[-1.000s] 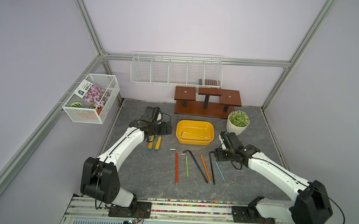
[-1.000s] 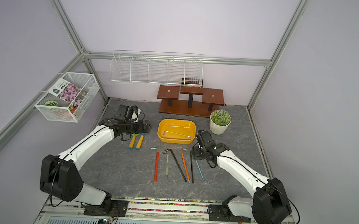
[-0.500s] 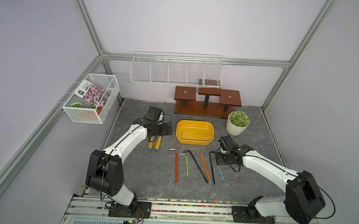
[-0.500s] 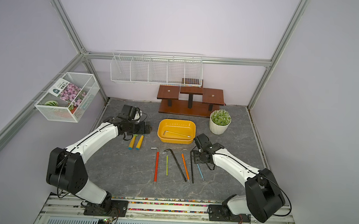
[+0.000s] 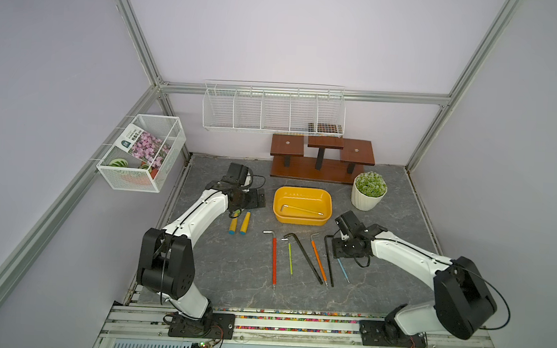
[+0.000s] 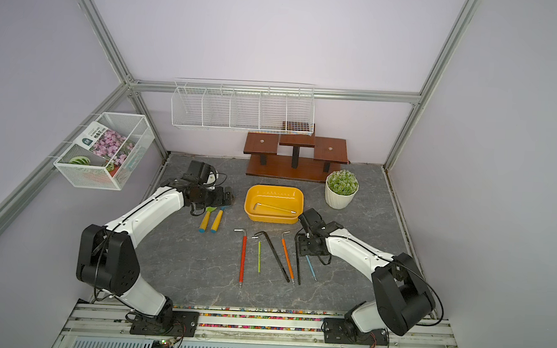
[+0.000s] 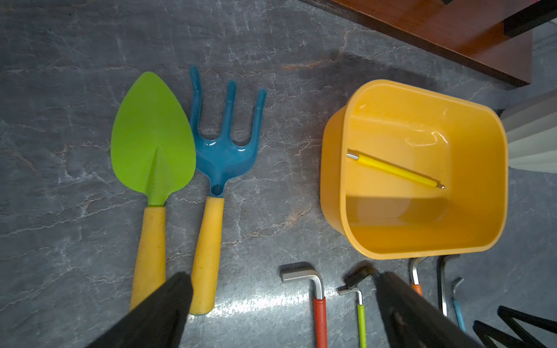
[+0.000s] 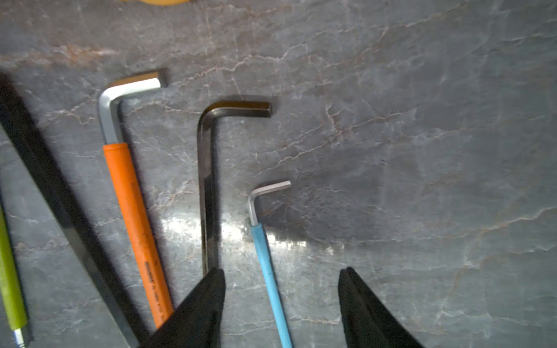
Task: Put the hex key on the desktop into the storage box
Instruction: Pick up the Allen key from the center of the board.
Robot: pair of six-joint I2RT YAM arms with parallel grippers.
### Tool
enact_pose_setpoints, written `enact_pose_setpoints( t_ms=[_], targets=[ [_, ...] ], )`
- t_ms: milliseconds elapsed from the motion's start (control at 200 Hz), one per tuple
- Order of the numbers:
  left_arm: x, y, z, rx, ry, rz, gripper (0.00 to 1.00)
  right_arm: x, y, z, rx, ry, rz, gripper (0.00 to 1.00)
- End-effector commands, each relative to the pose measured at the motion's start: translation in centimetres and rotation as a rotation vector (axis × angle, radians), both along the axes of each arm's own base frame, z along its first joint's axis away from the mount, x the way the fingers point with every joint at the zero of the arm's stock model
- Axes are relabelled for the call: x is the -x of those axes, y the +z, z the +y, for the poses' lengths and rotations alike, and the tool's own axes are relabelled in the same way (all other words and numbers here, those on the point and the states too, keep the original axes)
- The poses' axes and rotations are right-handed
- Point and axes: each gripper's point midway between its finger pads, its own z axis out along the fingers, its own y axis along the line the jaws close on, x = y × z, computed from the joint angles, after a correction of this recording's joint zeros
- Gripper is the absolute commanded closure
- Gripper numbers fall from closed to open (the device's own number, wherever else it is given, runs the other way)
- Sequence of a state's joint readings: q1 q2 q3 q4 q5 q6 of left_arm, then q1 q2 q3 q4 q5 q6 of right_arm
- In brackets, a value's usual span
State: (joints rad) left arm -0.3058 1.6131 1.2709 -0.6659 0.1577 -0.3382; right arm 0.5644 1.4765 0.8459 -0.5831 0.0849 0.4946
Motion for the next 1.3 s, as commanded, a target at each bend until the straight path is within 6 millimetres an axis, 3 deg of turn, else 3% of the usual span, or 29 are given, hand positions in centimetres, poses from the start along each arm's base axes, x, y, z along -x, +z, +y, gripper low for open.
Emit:
enact_pose_setpoints(
  t_ms=[0, 205, 530, 735, 1024, 1294],
  targets=[
    [-0.3, 0.7, -0.1, 0.020, 0.009, -0.004, 0.00, 0.8, -1.4, 0.5, -0.022, -0.011, 0.051, 0.36],
    [-0.3, 0.8, -0.1, 0.026, 0.008, -0.002, 0.00, 1.1, -2.6, -0.8, 0.057, -0.045, 0.081, 0.39],
    [-0.4, 0.7, 0.1, 0.026, 0.014, 0.000, 0.00, 1.6, -4.2, -0.6, 0.083, -0.042, 0.109, 0.48],
    [-0.4, 0.5, 0.1, 0.023, 0.014, 0.005, 0.00, 1.9, -5.2, -0.9, 0.114, -0.047, 0.125, 0.65],
    [-0.4, 0.7, 0.2, 0.022, 0.016, 0.000, 0.00, 1.7, -4.3, -1.2, 0.114, -0.052, 0.092, 0.85],
    [-0.4, 1.1, 0.4, 0.017, 0.023, -0.011, 0.00, 0.9, -1.5, -0.9, 0.092, -0.047, 0.031, 0.95]
  ],
)
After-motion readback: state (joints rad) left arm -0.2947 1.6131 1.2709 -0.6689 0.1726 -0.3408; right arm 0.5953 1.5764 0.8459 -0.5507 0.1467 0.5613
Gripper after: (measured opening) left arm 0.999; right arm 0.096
